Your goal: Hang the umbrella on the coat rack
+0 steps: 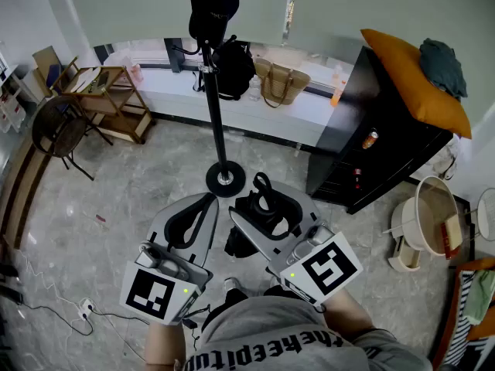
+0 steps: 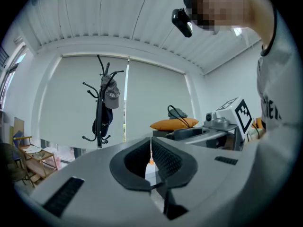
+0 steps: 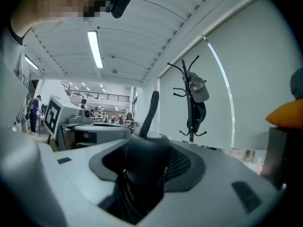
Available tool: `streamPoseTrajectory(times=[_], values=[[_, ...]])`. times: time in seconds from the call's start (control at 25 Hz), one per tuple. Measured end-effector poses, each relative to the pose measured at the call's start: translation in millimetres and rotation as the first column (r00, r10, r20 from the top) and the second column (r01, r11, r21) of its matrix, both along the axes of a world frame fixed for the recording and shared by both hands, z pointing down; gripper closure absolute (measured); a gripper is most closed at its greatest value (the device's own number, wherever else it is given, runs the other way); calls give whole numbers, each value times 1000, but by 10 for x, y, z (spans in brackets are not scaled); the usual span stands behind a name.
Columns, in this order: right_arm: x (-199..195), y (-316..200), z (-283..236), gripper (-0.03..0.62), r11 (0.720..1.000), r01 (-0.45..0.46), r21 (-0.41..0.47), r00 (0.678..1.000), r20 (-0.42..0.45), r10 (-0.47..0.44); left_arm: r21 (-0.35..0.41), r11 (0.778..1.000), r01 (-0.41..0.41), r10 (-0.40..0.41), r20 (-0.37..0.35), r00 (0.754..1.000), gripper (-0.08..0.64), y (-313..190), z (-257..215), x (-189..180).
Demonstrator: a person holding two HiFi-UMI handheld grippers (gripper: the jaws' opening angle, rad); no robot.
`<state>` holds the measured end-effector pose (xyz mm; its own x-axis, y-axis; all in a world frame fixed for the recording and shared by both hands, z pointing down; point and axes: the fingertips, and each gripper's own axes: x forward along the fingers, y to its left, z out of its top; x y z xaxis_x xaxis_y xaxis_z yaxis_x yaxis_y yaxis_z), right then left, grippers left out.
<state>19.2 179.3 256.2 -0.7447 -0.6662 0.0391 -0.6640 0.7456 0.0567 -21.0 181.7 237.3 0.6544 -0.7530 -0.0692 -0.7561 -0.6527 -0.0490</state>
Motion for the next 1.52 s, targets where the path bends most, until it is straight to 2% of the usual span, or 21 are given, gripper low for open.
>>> streamPoseTrajectory(times=[0.12, 0.6, 0.76, 0.88, 1.04, 1.28, 1.52], values=[[-84, 20, -6, 370, 1000, -10, 4, 1000, -3, 10, -5, 1000, 7, -7, 15, 1000, 538, 11, 5, -104], [-377, 88, 29, 368, 997, -81, 3, 997, -5, 81, 25, 998, -57, 57, -7, 998, 538, 86, -18, -427], [-439, 98, 49, 368, 995, -95, -25, 995, 11, 96, 11, 999, -42, 42, -2, 999, 538, 64, 44, -569], [-467, 107, 51, 368, 994, -101, -33, 995, 18, 101, 5, 999, -40, 40, -24, 999, 538, 36, 61, -620], [-463, 34, 81, 368, 995, -98, -29, 995, -9, 98, -5, 999, -41, 41, -39, 998, 538, -65, 78, -596], [-437, -200, 183, 368, 995, -89, -41, 995, -59, 87, 2, 1000, 4, -4, -34, 999, 538, -287, 94, -564], [-362, -558, 213, 368, 997, -58, -51, 997, -57, 55, -1, 999, 45, -45, -40, 998, 543, -614, 88, -533]])
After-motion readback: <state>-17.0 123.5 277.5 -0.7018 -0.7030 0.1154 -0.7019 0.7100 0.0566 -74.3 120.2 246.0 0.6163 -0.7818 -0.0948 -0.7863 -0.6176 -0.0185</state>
